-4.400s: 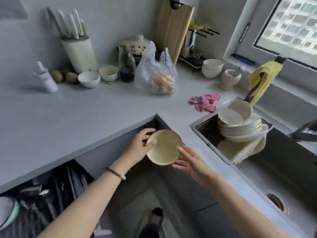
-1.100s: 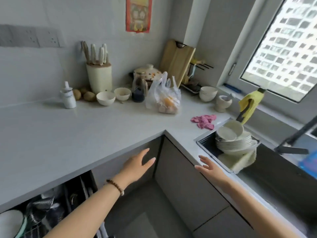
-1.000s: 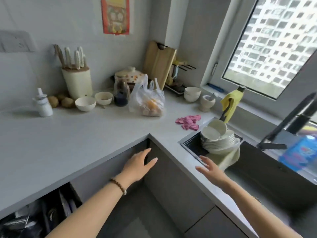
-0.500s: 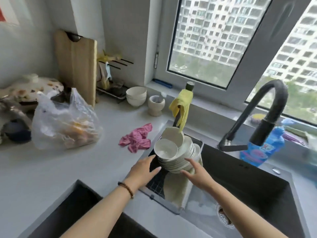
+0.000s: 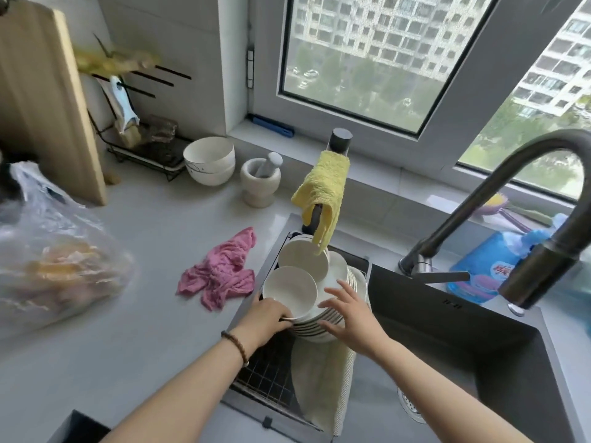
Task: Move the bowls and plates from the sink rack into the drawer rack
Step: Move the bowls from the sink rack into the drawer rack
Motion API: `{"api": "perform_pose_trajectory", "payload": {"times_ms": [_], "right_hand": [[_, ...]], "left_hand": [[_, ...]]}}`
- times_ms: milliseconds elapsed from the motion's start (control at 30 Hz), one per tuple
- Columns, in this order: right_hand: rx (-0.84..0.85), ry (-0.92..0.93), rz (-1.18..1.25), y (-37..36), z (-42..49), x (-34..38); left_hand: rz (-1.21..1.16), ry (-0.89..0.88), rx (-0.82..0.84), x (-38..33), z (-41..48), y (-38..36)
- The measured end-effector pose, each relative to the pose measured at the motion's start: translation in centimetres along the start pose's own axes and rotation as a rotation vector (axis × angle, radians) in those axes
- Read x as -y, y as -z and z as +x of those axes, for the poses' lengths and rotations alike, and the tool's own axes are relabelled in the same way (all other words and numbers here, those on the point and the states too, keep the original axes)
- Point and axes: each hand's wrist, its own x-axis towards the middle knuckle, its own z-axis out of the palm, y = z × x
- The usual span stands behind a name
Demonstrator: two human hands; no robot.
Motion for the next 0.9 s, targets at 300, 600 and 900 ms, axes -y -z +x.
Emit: {"api": "perform_pose_trajectory", "payload": {"times_ms": [300,600,900], "right_hand": [[-0.035,0.0,-0.006,-0.5,0.2,-0.1],[0.039,-0.066,-0.026,0.4,0.4,1.2],[0.112,-0.055,0.776,0.5,-4.3,10.4]], "left_hand": [[-0.141,-0.063,-0.048,0.6,-0.3,0.5],[-0.727,-0.036,-0.337,0.3,-3.5,1.9],[-1.304,0.019,-0.427,-2.2,-14.4,3.0]]}}
